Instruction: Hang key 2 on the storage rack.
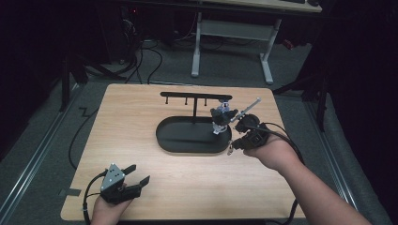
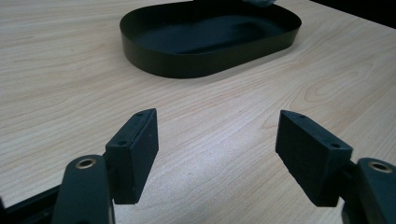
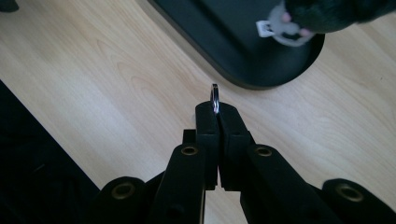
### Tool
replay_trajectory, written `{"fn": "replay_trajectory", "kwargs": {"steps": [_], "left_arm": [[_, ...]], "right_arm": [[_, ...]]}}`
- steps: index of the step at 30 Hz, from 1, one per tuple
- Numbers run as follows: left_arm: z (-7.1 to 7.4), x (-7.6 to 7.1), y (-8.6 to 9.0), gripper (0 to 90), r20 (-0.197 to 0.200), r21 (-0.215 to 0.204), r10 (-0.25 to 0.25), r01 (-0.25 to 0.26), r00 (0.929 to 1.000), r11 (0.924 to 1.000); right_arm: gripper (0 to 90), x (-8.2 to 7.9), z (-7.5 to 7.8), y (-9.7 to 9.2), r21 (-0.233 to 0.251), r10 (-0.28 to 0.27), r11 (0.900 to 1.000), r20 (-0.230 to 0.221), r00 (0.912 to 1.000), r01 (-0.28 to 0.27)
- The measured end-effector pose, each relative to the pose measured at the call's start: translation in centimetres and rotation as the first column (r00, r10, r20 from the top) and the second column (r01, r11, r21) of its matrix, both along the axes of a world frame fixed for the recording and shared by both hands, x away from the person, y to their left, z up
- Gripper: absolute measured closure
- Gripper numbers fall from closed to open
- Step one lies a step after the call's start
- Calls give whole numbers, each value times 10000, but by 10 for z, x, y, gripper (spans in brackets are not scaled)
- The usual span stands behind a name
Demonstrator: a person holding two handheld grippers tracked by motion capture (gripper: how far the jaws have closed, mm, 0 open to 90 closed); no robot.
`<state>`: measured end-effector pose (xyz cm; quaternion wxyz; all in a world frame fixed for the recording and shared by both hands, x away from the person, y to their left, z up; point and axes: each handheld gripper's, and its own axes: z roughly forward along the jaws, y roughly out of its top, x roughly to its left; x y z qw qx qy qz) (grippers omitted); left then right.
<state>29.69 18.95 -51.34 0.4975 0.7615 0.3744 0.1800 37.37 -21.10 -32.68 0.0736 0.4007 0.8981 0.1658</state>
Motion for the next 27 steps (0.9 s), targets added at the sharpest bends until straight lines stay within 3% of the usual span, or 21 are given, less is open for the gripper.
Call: {"fn": "replay_trajectory", "kwargs": {"steps": [8, 9, 27], "left_arm": [[0, 1, 1, 307, -50, -56, -43, 42, 10000, 10000], [-1, 1, 1, 308, -54, -55, -44, 43, 10000, 10000], [-1, 1, 2, 314, -139, -164, -72, 70, 9999, 9998]], "right_arm": [[891, 25, 13, 13, 1, 86, 10000, 44, 10000, -86], [891, 27, 14, 16, 17, -103, 9999, -57, 9999, 103], [891, 77, 19, 34, -82, 116, 9999, -17, 9999, -117]]}}
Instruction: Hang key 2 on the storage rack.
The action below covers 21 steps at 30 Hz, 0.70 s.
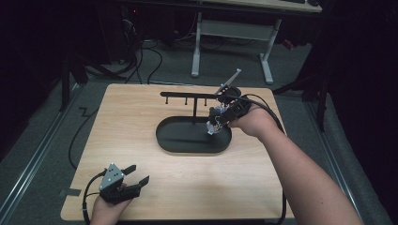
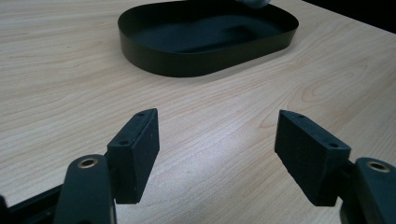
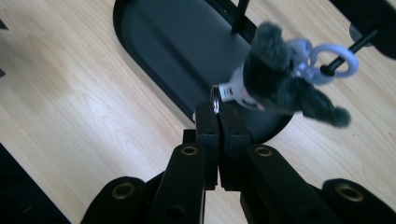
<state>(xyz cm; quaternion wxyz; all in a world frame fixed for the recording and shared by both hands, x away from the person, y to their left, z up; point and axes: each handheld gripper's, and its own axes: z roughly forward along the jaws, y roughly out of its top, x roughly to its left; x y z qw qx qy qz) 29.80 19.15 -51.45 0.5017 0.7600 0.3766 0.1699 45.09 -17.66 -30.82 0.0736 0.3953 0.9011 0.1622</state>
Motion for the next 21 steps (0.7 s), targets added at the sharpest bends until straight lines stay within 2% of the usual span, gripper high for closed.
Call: {"fn": "replay_trajectory", "kwargs": {"steps": [10, 15, 21], "left_arm": [[-1, 1, 0, 316, -7, -44, 5, -5, 10000, 10000], [-1, 2, 1, 315, 71, 113, -96, 96, 9999, 9999], [-2, 4, 1, 316, -11, 71, -137, 137, 9999, 9999]], "right_arm": [[891, 25, 1, 13, 59, 28, 10000, 17, 10000, -28], [891, 35, 0, 20, 37, 143, 9999, 87, 9999, -144], [891, 47, -2, 23, 162, -77, 9998, -26, 10000, 77]]}}
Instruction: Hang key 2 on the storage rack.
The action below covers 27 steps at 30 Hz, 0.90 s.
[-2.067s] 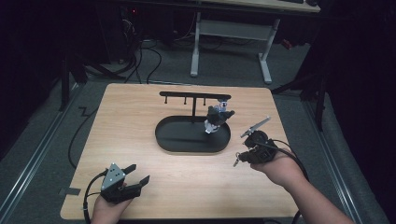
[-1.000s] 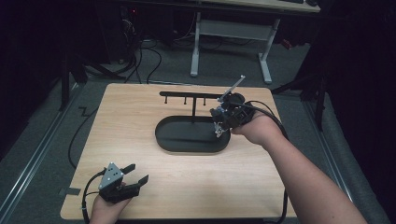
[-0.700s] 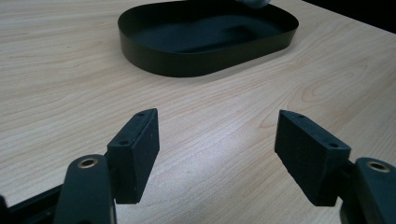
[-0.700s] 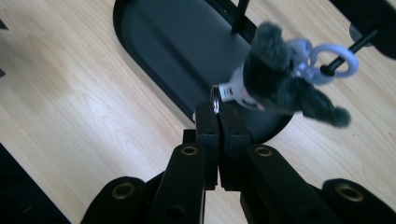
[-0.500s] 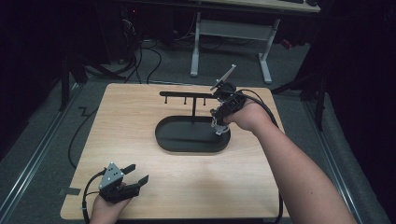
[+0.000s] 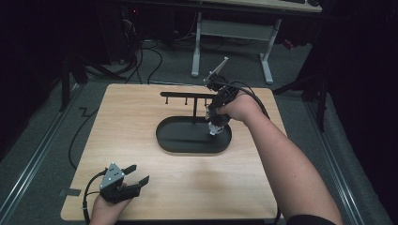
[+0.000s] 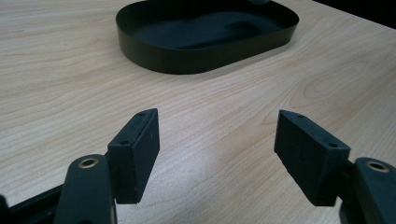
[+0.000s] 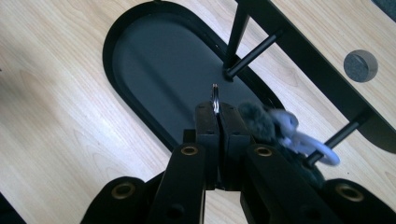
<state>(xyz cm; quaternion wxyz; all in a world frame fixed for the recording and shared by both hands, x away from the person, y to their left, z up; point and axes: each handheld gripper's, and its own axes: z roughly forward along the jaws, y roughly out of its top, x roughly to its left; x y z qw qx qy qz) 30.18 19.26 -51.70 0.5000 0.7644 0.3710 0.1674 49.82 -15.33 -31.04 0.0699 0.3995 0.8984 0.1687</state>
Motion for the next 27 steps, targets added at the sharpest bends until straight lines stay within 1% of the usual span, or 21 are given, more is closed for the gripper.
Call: {"fn": "replay_trajectory", "kwargs": {"steps": [1, 2, 6, 11, 12, 13, 16, 17, 18, 19, 21, 24, 25, 26, 27], "left_arm": [[0, 0, 0, 316, 0, 0, 0, 0, 10000, 10000], [0, -1, -1, 317, -12, 28, -6, 6, 10000, 10000], [1, -3, -2, 318, 55, 79, -83, 82, 10000, 9999], [0, -3, -3, 319, 22, 49, -87, 87, 10000, 10000], [0, -3, -3, 319, 19, 48, -88, 88, 10000, 10000], [0, -3, -3, 319, 26, 46, -91, 91, 10000, 9999], [1, -4, -3, 319, 22, 72, -112, 112, 9999, 9999], [1, -4, -3, 319, 13, 75, -131, 131, 9999, 9999], [1, -4, -3, 319, 21, 59, -133, 133, 9999, 9999], [1, -4, -3, 320, 21, 55, -144, 144, 9999, 9999], [1, -4, -3, 321, 42, 47, -162, 161, 9999, 9999], [0, -4, -4, 321, 52, 33, -178, 178, 9998, 9998], [0, -4, -4, 321, 46, 40, -194, 194, 9998, 9998], [0, -4, -4, 321, 44, 51, -201, 200, 9998, 9998], [0, -4, -4, 321, 44, 46, -206, 206, 9998, 9998]], "right_arm": [[891, 3, -1, 0, 6, 94, 10000, 30, 10000, -94], [891, 4, -2, 0, 21, 70, 10000, 35, 10000, -70], [891, 8, -4, 1, 86, -165, 9998, -103, 9998, 166], [891, 12, -6, 4, 115, -40, 9999, -114, 9999, 41], [891, 12, -6, 5, 167, -106, 9998, -134, 9999, 108], [891, 13, -6, 5, 115, 80, 9999, -60, 9999, -79], [891, 13, -5, 7, 146, -97, 9998, -149, 9998, 99], [891, 15, -4, 6, 132, 83, 9999, -24, 10000, -83], [891, 15, -4, 7, 81, 84, 9999, -9, 10000, -84], [891, 15, -3, 7, 125, -81, 9999, -107, 9999, 82], [890, 17, -3, 7, 98, 41, 9999, -20, 10000, -41], [890, 19, -4, 6, 93, -70, 9999, -87, 9999, 71], [890, 19, -4, 6, 69, -214, 9997, -170, 9996, 215], [890, 20, -5, 6, 45, -100, 9999, -91, 9999, 100], [889, 21, -6, 5, 27, -158, 9999, -98, 9998, 158]]}}
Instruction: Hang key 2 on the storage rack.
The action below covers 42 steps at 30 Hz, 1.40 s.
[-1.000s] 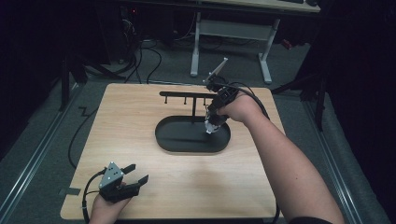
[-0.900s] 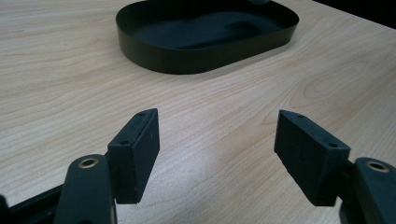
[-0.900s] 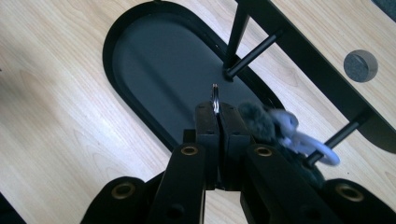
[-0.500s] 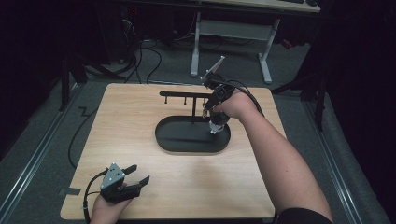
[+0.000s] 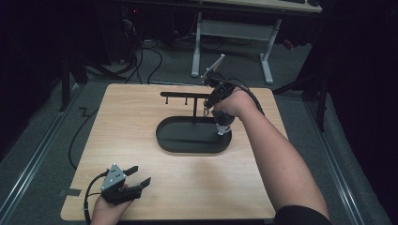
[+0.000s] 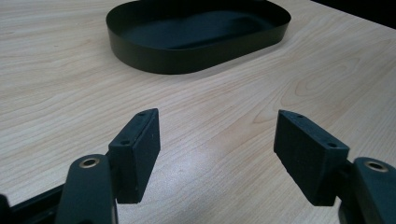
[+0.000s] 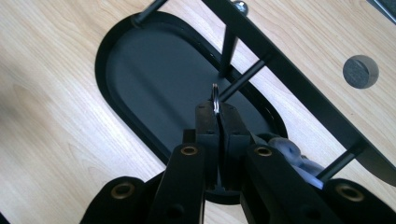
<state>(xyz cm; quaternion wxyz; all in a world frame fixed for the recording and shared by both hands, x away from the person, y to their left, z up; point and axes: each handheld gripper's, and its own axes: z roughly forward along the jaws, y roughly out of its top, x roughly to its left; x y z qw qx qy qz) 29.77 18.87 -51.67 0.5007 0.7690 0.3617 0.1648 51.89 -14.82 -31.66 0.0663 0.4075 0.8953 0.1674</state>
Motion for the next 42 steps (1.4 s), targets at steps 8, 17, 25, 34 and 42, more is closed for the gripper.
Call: {"fn": "replay_trajectory", "kwargs": {"steps": [8, 17, 25, 34, 42], "left_arm": [[0, -1, -1, 321, 1, -38, -92, 92, 10000, 10000], [0, 0, -2, 321, -39, -37, -169, 169, 9998, 9999], [0, -1, -3, 322, -27, -14, -183, 183, 9998, 9998], [-1, -1, -3, 322, -42, 16, -224, 224, 9997, 9997], [-2, 0, -5, 319, -137, 57, -345, 346, 9993, 9994]], "right_arm": [[887, 4, -3, -3, 144, -230, 9996, 5, 9997, 230], [850, 6, -5, -5, 235, -556, 9982, 351, 9978, 548], [837, 2, -3, -6, 235, -687, 9974, 566, 9960, 674], [807, -5, -2, -7, 342, -693, 9971, 608, 9957, 673], [772, -14, -4, -13, 506, -719, 9964, 644, 9953, 687]]}}
